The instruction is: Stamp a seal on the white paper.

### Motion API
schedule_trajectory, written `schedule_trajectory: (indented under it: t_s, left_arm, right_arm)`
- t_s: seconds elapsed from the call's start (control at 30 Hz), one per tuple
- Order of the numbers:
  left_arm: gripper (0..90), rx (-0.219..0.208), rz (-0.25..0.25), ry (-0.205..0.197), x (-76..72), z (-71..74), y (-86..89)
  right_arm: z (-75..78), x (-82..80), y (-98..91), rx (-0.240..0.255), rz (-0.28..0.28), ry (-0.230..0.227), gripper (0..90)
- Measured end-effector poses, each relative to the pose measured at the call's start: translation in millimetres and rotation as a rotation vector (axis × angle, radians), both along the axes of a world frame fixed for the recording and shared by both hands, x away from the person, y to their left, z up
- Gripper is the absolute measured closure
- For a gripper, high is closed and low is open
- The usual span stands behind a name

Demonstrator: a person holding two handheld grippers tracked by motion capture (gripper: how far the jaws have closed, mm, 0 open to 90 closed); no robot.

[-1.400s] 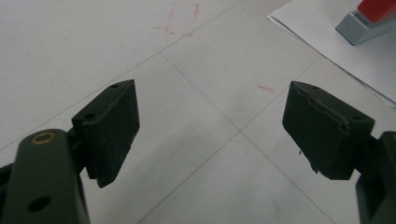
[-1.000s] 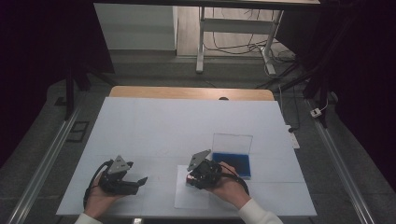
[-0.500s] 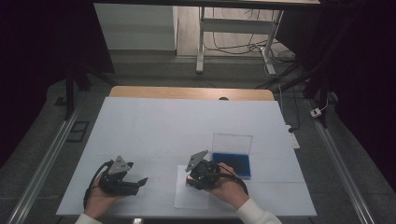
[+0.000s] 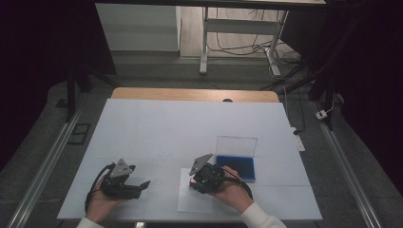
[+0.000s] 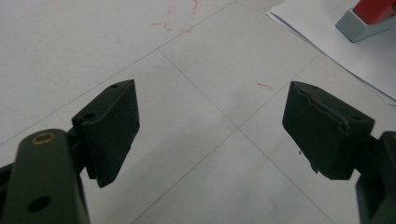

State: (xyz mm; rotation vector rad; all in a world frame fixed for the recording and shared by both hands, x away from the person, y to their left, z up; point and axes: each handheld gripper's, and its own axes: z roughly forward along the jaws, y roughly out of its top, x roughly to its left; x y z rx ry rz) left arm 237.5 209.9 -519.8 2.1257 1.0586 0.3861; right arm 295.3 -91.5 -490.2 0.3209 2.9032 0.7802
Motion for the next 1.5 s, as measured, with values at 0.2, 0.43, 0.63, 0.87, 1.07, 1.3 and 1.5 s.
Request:
schedule_trajectory:
  t_s: [0.2,0.43,0.63,0.87,1.07,1.3,1.5]
  left_arm:
    - [19.2,0.0,0.0,0.0,0.1,0.0,0.0]
    - [19.2,0.0,0.004,0.001,0.7,-0.3,0.7]
    - [19.3,-0.004,0.004,0.002,1.3,-0.4,1.2]
    - [19.3,-0.005,0.007,-0.002,1.2,-0.4,2.0]
    - [19.4,-0.005,0.007,-0.002,1.0,-0.2,2.6]
    - [19.3,-0.002,0.007,-0.003,1.2,-0.4,2.3]
    - [19.4,-0.003,0.008,-0.005,1.1,0.0,2.9]
  right_arm:
    - [0.1,0.7,-0.3,-0.001,0.001,0.002,71.2]
    - [0.7,-1.4,0.1,-0.005,-0.009,0.0,71.0]
    - [1.8,-5.1,1.0,-0.002,-0.005,-0.033,70.6]
    - [4.5,-4.5,-1.2,0.017,-0.01,-0.031,70.3]
    - [5.6,-4.9,-2.9,0.039,-0.011,-0.026,70.1]
    - [14.4,-9.7,-4.1,0.07,-0.003,-0.036,70.1]
    - [20.2,-11.8,-5.8,0.089,-0.012,-0.037,70.1]
